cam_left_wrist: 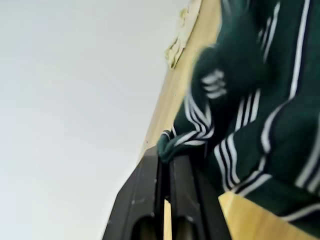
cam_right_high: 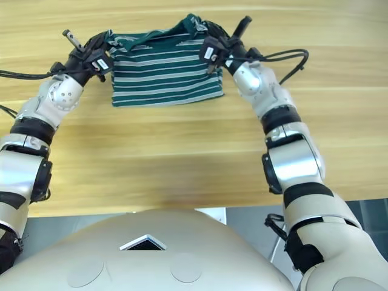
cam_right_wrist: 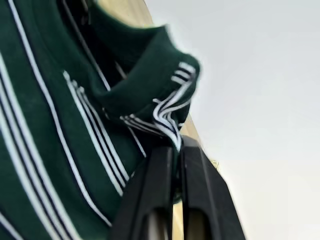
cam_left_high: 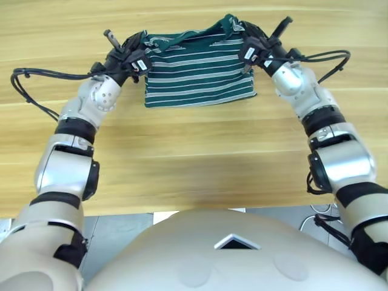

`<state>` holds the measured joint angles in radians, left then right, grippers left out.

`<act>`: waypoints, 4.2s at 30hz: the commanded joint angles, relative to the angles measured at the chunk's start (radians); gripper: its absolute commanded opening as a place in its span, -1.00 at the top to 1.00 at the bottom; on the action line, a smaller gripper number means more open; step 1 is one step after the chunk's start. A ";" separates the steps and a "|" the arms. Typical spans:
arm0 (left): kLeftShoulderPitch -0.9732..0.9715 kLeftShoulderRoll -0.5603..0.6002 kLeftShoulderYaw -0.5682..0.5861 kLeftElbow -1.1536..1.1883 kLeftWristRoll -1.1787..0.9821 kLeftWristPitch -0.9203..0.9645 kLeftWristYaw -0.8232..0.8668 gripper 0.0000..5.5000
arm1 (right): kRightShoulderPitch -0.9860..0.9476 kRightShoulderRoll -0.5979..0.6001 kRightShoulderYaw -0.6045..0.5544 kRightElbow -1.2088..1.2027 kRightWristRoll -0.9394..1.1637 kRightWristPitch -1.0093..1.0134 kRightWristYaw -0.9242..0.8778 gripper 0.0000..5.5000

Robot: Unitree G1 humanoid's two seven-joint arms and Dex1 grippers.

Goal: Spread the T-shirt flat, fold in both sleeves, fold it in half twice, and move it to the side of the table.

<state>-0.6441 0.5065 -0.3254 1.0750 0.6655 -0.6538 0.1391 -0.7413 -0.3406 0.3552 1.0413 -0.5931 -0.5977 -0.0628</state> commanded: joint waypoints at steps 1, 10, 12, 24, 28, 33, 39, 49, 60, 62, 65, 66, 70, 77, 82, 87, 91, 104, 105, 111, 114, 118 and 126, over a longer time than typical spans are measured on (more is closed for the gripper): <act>-0.071 -0.025 -0.038 0.103 0.019 0.004 0.027 1.00 | -0.076 0.034 0.019 0.091 -0.013 0.011 -0.042 0.99; -0.138 -0.092 -0.079 0.219 0.010 0.050 0.025 1.00 | -0.142 0.090 0.031 0.198 -0.016 0.071 -0.096 0.81; -0.151 -0.106 -0.069 0.236 -0.010 0.069 -0.008 0.83 | -0.152 0.101 0.037 0.215 -0.019 0.088 -0.100 0.69; -0.198 -0.126 -0.027 0.282 -0.059 0.244 0.024 0.19 | -0.176 0.172 0.069 0.244 -0.025 0.131 -0.128 0.02; -0.198 -0.103 -0.001 0.300 -0.073 0.355 0.054 0.11 | -0.114 0.263 0.189 0.187 -0.100 0.030 -0.083 0.02; -0.154 -0.071 0.345 0.282 -0.410 0.327 0.064 0.11 | -0.065 0.349 0.343 0.230 -0.211 0.048 0.005 0.02; -0.097 -0.065 0.564 0.254 -0.644 0.242 -0.065 0.11 | -0.024 0.219 0.408 0.211 -0.223 -0.076 0.132 0.02; -0.002 -0.115 0.604 0.200 -0.709 0.085 -0.211 0.11 | 0.460 -0.258 0.122 -0.450 0.392 -0.438 0.288 0.02; 0.023 -0.153 0.604 0.191 -0.716 0.054 -0.224 0.11 | 0.641 0.070 0.136 -0.669 0.177 -0.016 0.142 0.02; 0.024 -0.163 0.599 0.190 -0.711 0.051 -0.226 0.11 | 0.636 0.088 0.145 -0.670 0.117 0.030 0.126 0.02; 0.023 -0.179 0.586 0.187 -0.700 0.042 -0.227 0.11 | 0.623 0.106 0.142 -0.688 0.076 0.094 0.125 0.02; 0.022 -0.182 0.584 0.186 -0.699 0.039 -0.227 0.11 | 0.618 0.108 0.136 -0.696 0.072 0.111 0.128 0.02; 0.033 -0.196 0.574 0.181 -0.699 0.021 -0.227 0.11 | 0.615 0.082 0.122 -0.764 0.062 0.136 0.153 0.02; 0.029 -0.216 0.563 0.179 -0.703 0.013 -0.231 0.11 | 0.625 0.008 0.058 -0.927 0.164 0.084 0.232 0.02; 0.032 -0.233 0.558 0.177 -0.701 0.005 -0.236 0.11 | 0.544 0.006 0.018 -0.772 0.083 0.125 0.157 0.02; 0.036 -0.243 0.546 0.175 -0.689 -0.011 -0.231 0.11 | 0.525 0.025 0.074 -0.618 0.022 0.088 0.117 0.02; 0.033 -0.249 0.542 0.178 -0.687 -0.009 -0.229 0.11 | 0.530 0.032 0.122 -0.589 -0.011 0.048 0.110 0.02; 0.031 -0.260 0.534 0.181 -0.684 -0.005 -0.231 0.11 | 0.598 0.011 0.161 -0.733 -0.043 0.039 0.142 0.02; 0.030 -0.262 0.533 0.179 -0.684 -0.007 -0.232 0.11 | 0.598 0.014 0.173 -0.710 -0.056 0.043 0.141 0.02; 0.028 -0.267 0.524 0.175 -0.678 -0.018 -0.223 0.11 | 0.556 0.021 0.175 -0.649 -0.071 0.045 0.110 0.02; 0.027 -0.270 0.522 0.172 -0.680 -0.024 -0.221 0.11 | 0.559 -0.006 0.205 -0.650 -0.084 0.030 0.150 0.02; 0.025 -0.274 0.522 0.169 -0.682 -0.030 -0.224 0.11 | 0.592 -0.051 0.275 -0.663 -0.113 -0.016 0.221 0.02; 0.013 -0.252 0.459 0.136 -0.612 -0.069 -0.219 0.11 | 0.620 -0.340 0.270 -0.765 -0.106 -0.171 0.331 0.02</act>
<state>-0.6161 0.2382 0.1542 1.2322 0.0360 -0.7051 -0.0721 -0.1856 -0.5240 0.6345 0.2742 -0.6929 -0.7398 0.1674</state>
